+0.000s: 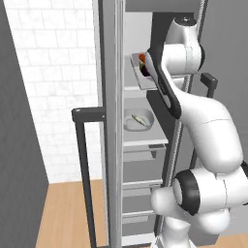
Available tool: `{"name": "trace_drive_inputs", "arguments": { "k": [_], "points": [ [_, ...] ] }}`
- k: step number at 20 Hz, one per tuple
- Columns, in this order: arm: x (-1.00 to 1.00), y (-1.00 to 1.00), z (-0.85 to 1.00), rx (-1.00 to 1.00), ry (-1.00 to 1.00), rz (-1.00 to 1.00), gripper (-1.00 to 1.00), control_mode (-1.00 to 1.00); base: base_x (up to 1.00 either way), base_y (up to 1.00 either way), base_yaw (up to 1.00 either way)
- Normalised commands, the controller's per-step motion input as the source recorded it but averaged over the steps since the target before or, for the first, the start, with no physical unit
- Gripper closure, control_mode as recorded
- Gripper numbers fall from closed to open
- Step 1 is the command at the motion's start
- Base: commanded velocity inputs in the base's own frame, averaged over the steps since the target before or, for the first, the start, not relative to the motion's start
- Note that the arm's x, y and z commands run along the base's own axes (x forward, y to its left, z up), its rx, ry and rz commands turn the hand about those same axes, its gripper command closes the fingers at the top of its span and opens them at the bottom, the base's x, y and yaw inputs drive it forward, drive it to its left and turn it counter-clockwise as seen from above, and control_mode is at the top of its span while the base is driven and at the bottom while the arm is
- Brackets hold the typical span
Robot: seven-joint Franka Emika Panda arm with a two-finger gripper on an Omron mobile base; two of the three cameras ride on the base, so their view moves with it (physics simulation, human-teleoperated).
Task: Take the meat container that has the fish and place it on the second highest rack of the freezer. Then take the vegetable container that has the eggplant and carrot and place it on the highest rack of the freezer.
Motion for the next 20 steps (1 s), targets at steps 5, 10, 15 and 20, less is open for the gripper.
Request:
{"name": "trace_drive_inputs", "arguments": {
  "k": [5, 10, 15, 20],
  "points": [
    [0.92, -0.06, -0.11, 0.02, 0.0, 0.0, 1.0, -1.0, 0.0, 0.0, 0.0],
    [0.76, -0.08, -0.43, 0.05, -0.02, 0.0, 1.0, -1.0, 0.0, 0.0, 0.0],
    [0.63, 0.0, -0.25, 0.02, 0.0, 0.0, 1.0, -1.0, 0.0, 0.0, 0.0],
    [0.69, 0.0, 0.0, 0.0, 0.0, 0.0, 1.0, -1.0, 0.0, 0.0, 0.0]
  ]
}}
